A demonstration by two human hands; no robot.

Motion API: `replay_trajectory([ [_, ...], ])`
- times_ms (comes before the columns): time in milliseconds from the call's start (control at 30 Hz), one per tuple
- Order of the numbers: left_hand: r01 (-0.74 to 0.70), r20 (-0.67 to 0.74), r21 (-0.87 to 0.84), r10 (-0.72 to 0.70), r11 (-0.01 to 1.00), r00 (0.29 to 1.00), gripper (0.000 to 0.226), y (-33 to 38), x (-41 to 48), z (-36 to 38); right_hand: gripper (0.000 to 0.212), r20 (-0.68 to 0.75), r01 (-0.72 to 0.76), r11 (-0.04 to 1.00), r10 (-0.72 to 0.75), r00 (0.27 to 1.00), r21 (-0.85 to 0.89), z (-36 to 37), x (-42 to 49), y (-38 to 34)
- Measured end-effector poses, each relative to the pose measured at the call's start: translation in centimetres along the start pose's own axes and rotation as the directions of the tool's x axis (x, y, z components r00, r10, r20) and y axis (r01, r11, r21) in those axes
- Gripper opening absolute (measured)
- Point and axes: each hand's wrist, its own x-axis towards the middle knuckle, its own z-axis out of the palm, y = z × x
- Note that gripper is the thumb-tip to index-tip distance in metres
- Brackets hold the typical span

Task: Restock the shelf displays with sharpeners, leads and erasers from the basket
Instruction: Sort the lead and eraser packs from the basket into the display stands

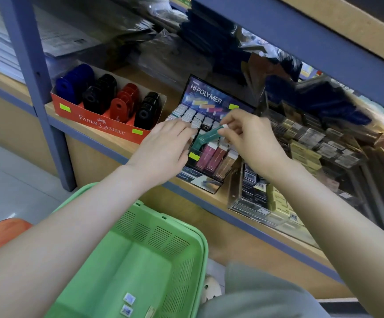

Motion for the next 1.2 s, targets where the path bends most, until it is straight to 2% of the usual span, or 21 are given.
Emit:
replay_trajectory([
  [133,-0.014,-0.020,0.019,0.015,1.000,1.000,0.044,-0.2,0.1,0.5,0.008,0.061,0.098,0.987,-0.091,0.994,-0.125,0.7,1.4,-0.5],
  [267,-0.019,-0.026,0.020,0.020,1.000,0.999,0.044,-0.1,0.1,0.9,0.013,0.156,0.102,0.977,-0.072,0.985,-0.188,2.3,2.4,-0.6],
  [367,-0.029,-0.031,0.017,0.030,0.999,0.999,0.044,-0.2,0.2,1.0,0.011,0.091,0.045,0.980,-0.028,0.995,-0.192,3.0,2.8,-0.6],
  [533,-0.041,-0.022,0.006,0.041,0.999,0.999,0.051,-0.3,0.1,0.5,0.004,0.056,0.011,0.951,0.007,0.998,-0.310,3.5,2.9,-0.5],
  [567,-0.044,-0.038,0.005,0.044,0.999,0.998,0.051,-0.2,-0.3,0.2,0.009,0.033,0.014,0.945,-0.003,0.999,-0.327,3.5,2.6,-0.5],
  [633,-0.024,-0.086,-0.003,0.023,1.000,0.996,0.049,-0.1,-1.8,-0.7,0.018,-0.073,0.056,0.945,-0.084,0.994,-0.321,3.5,1.5,-0.8],
  [700,0.034,-0.142,-0.024,-0.037,0.999,0.989,0.045,-0.3,-4.3,-1.4,0.018,-0.191,0.137,0.963,-0.183,0.964,-0.232,3.6,-0.7,-1.5],
  [767,0.113,-0.172,-0.047,-0.119,0.992,0.978,0.039,-1.1,-7.8,-1.3,0.015,-0.186,0.215,0.968,-0.237,0.954,-0.131,4.7,-3.9,-2.1],
  [800,0.164,-0.163,-0.052,-0.171,0.985,0.972,0.038,-1.7,-9.9,-1.0,0.014,-0.133,0.243,0.965,-0.255,0.958,-0.098,5.9,-5.5,-2.2],
  [867,0.292,-0.118,-0.054,-0.296,0.955,0.948,0.041,-3.1,-14.2,-0.1,0.014,0.069,0.254,0.967,-0.252,0.965,-0.027,9.5,-8.7,-1.8],
  [933,0.437,-0.067,-0.043,-0.439,0.898,0.896,0.044,-4.6,-18.3,0.9,0.022,0.354,0.137,0.988,-0.152,0.923,0.068,14.4,-11.6,-1.3],
  [967,0.502,-0.046,-0.033,-0.503,0.864,0.863,0.046,-5.3,-20.1,1.4,0.026,0.481,0.048,0.993,-0.092,0.872,0.103,17.2,-12.9,-0.7],
  [1033,0.602,-0.006,-0.005,-0.602,0.799,0.799,0.049,-6.5,-23.0,2.4,0.033,0.647,-0.067,0.993,-0.014,0.762,0.100,23.0,-15.2,0.8],
  [1133,0.734,0.041,0.002,-0.733,0.679,0.679,0.050,-8.1,-26.1,3.8,0.041,0.806,-0.152,0.988,0.102,0.584,-0.015,30.1,-18.3,2.8],
  [1200,0.790,0.067,-0.025,-0.787,0.613,0.613,0.047,-8.9,-27.6,4.6,0.046,0.861,-0.198,0.976,0.175,0.478,-0.088,33.6,-20.4,3.7],
])
